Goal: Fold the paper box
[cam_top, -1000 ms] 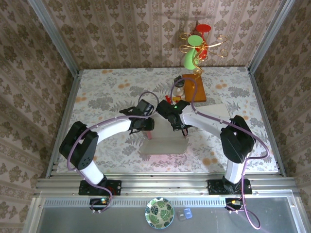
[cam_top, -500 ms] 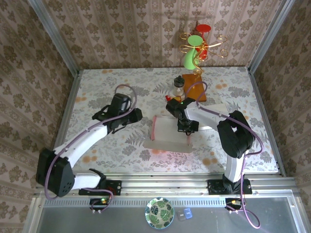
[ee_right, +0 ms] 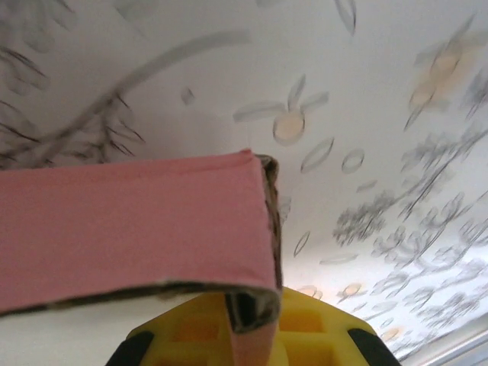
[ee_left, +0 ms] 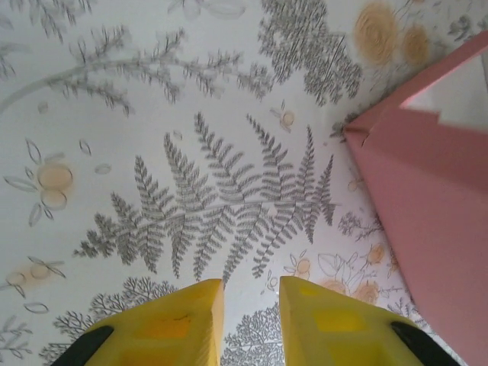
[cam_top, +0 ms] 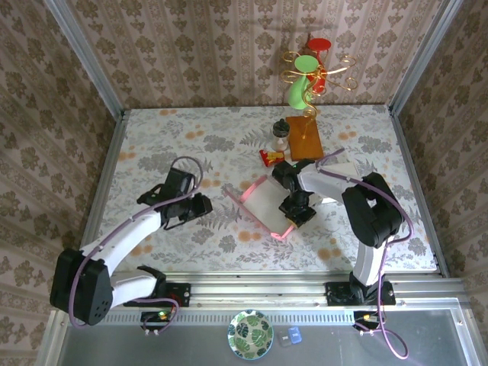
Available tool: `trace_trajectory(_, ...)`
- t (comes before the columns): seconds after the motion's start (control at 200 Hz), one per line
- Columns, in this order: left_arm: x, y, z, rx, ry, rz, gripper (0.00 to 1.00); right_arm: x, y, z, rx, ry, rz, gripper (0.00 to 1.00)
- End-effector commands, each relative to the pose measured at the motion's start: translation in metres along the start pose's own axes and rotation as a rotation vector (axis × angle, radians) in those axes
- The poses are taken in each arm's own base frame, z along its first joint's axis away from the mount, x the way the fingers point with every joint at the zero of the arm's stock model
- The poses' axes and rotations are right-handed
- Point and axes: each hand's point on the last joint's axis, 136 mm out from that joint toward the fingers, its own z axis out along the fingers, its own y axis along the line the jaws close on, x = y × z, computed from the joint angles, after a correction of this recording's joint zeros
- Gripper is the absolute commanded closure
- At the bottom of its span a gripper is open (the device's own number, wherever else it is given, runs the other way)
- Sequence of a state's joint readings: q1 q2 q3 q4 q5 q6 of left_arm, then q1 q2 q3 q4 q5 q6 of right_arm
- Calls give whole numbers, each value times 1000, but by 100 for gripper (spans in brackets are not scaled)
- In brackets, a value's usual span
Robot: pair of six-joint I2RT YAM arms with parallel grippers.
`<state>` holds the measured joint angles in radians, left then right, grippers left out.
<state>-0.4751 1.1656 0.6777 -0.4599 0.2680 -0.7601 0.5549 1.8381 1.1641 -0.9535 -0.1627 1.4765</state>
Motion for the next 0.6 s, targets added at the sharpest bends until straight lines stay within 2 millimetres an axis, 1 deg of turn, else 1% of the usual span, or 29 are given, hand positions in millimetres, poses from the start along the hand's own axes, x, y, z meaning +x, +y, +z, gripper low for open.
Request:
trace_trajectory(0.0, 5, -23, 5, 111, 18, -23, 74, 23, 11, 8, -53, 119, 168, 100)
trace_trajectory(0.18, 12, -50, 26, 179, 47, -5, 74, 43, 19, 14, -105, 174, 242, 100)
trace_trajectory(0.2, 12, -53, 28, 185, 50, -3, 74, 44, 20, 14, -108, 173, 243, 99)
trace_trajectory(0.285, 14, -62, 36, 200, 63, -1, 74, 47, 20, 14, -122, 174, 236, 88)
trace_trajectory(0.38, 13, -71, 41, 210, 74, 18, 74, 48, 23, 10, -168, 177, 214, 80)
trace_trajectory(0.42, 13, -74, 43, 211, 78, 22, 74, 46, 26, 4, -197, 162, 190, 75)
trace_trajectory(0.43, 13, -75, 43, 211, 80, 24, 74, 46, 27, 0, -207, 156, 178, 71)
trace_trajectory(0.49, 11, -77, 45, 211, 82, 25, 74, 42, 28, -15, -238, 112, 116, 61)
trace_trajectory(0.505, 11, -78, 45, 212, 82, 26, 74, 40, 29, -18, -243, 99, 96, 57)
trace_trajectory(0.55, 10, -79, 46, 213, 81, 28, 74, 38, 33, -33, -274, 65, 32, 49)
trace_trajectory(0.595, 9, -80, 46, 214, 80, 29, 74, 36, 34, -48, -288, 29, -44, 44)
